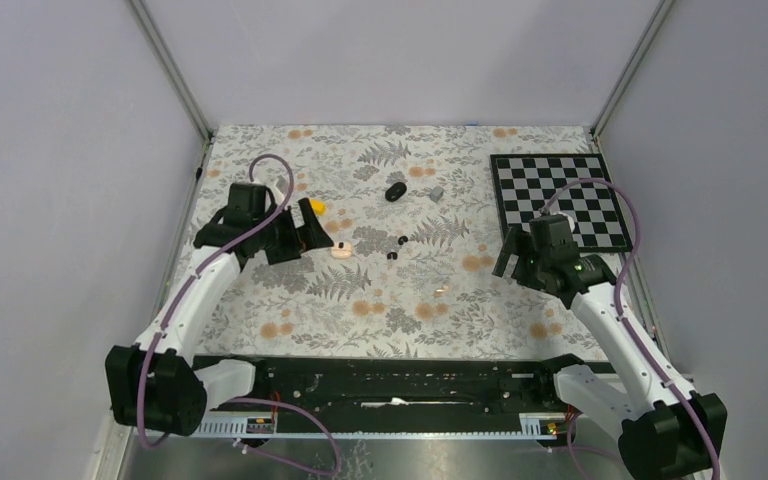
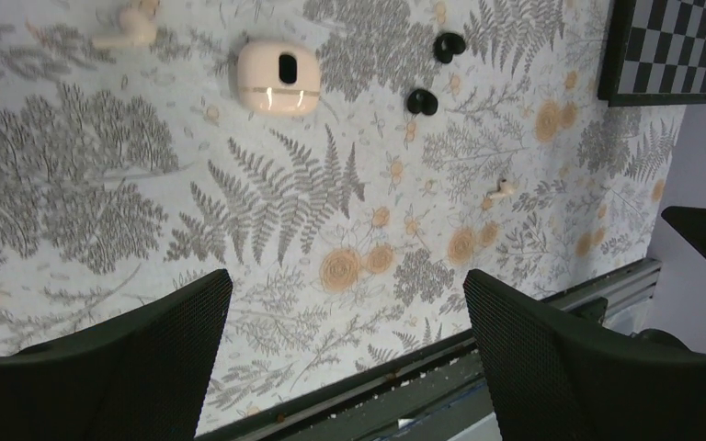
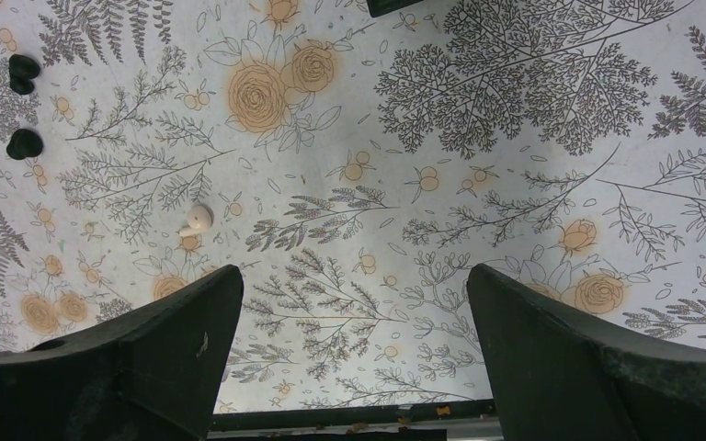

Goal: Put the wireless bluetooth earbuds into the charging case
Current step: Pick up the charging case at the center of the board.

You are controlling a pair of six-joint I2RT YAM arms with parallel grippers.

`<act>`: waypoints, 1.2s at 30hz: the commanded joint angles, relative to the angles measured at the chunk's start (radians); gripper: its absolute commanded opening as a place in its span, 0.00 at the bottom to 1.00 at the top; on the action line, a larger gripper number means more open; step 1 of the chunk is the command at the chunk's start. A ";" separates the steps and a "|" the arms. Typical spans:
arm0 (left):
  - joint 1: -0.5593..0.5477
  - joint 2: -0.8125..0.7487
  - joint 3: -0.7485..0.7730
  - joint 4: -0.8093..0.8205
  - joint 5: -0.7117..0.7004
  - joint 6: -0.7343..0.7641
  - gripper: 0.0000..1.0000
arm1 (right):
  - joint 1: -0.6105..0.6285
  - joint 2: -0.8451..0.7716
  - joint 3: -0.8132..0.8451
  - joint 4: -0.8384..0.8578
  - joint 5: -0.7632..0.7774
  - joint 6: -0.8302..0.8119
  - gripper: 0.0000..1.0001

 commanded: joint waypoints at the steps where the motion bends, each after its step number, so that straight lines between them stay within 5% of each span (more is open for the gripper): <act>1: -0.051 0.088 0.137 0.044 -0.090 0.046 0.99 | 0.004 -0.017 -0.008 0.019 0.006 0.019 1.00; 7: -0.262 0.342 0.330 0.039 -0.343 0.079 0.99 | 0.004 -0.034 -0.008 0.007 -0.023 0.035 1.00; 12: -0.323 0.584 0.548 0.010 -0.447 0.124 0.99 | 0.005 -0.063 0.004 -0.009 -0.025 0.040 1.00; 25: -0.348 1.072 1.075 -0.027 -0.436 0.254 0.92 | 0.004 -0.079 0.018 -0.034 -0.022 0.058 1.00; 36: -0.413 1.306 1.324 -0.033 -0.457 0.318 0.79 | 0.004 -0.035 0.019 -0.039 -0.008 0.054 1.00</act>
